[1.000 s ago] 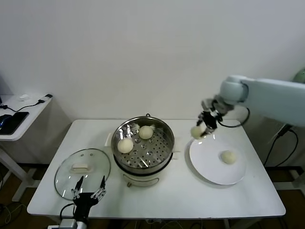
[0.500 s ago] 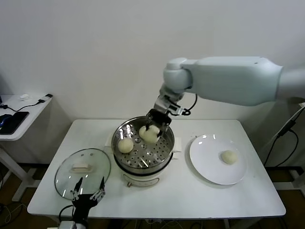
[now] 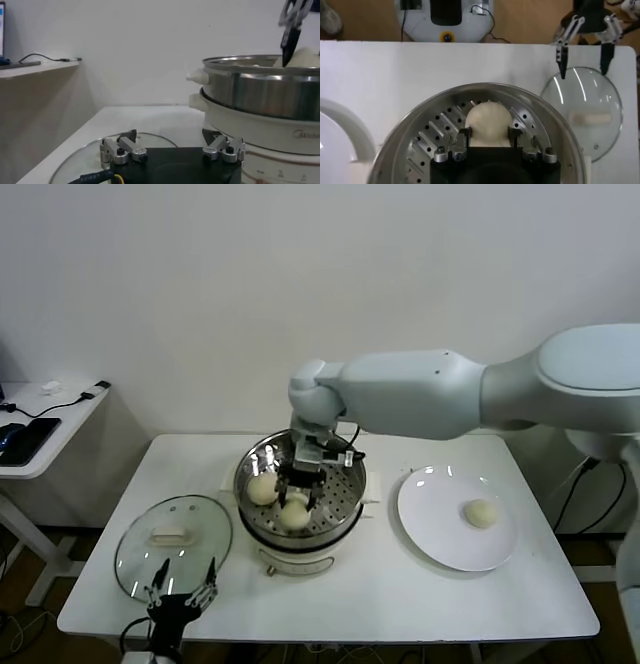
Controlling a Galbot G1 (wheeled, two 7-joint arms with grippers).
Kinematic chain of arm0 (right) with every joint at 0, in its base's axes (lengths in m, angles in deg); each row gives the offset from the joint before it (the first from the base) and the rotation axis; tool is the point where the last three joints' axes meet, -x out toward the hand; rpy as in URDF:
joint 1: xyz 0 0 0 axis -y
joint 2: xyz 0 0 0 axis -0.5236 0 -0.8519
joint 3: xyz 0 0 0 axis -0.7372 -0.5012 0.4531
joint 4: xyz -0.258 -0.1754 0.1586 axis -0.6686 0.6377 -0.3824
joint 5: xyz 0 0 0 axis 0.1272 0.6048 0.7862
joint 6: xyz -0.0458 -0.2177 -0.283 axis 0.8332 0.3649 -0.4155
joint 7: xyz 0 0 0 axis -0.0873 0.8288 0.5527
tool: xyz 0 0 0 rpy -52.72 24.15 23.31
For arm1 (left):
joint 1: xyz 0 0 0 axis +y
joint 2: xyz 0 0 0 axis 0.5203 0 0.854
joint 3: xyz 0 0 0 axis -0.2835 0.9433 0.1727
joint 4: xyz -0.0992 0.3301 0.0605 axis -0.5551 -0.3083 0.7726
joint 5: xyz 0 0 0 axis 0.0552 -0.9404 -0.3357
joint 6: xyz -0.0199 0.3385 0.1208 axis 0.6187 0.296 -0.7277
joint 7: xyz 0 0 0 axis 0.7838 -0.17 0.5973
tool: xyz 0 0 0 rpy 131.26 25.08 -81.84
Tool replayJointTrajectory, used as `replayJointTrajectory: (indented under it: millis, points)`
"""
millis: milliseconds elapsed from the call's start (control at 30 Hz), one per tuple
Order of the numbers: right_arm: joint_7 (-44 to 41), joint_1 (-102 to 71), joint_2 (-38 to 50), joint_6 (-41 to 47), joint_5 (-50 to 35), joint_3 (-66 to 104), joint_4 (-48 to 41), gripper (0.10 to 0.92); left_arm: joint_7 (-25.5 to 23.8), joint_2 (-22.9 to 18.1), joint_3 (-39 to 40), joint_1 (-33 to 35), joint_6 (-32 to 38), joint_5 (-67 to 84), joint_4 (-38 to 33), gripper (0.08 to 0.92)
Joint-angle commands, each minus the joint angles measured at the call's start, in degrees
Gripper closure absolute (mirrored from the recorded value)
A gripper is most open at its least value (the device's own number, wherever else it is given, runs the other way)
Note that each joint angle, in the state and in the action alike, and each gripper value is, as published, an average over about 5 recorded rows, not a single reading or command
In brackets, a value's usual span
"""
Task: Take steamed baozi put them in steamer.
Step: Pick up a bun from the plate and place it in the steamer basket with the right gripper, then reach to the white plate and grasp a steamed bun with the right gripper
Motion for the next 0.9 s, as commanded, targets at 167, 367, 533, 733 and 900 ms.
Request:
replayJointTrajectory:
  millis: [167,367,533,733,900]
  points:
    - [-0.54,-4.28,-3.14,-3.26,2.36,-0.13,-4.88,0.498,0.07,0.12,-0.13,-0.06,0.07,-0.02,0.08,0.177]
    - [0.21,-4.12,-2.92,-3.98,0.38,-0.24,-5.54,0.391,0.04,0.13,-0.1,-0.03,0.02,-0.11,0.02,0.177]
    - [-0.74,-1.43,-1.45,-5.01,-2.01,0.98,-5.4,0.257,0.0,0.12,-0.19,0.1,-0.04,-0.29,-0.19,0.177]
    - [-4.22,5.92,3.74,-3.93,-12.22,0.62,-6.07,0.204,-0.07,0.1,-0.3,0.39,-0.09,-0.42,-0.71,0.177]
    - [-4.74,12.71,12.07,5.23,-22.93,-5.62,-8.6,0.203,-0.08,0.1,-0.36,0.47,-0.2,-0.48,-1.05,0.177]
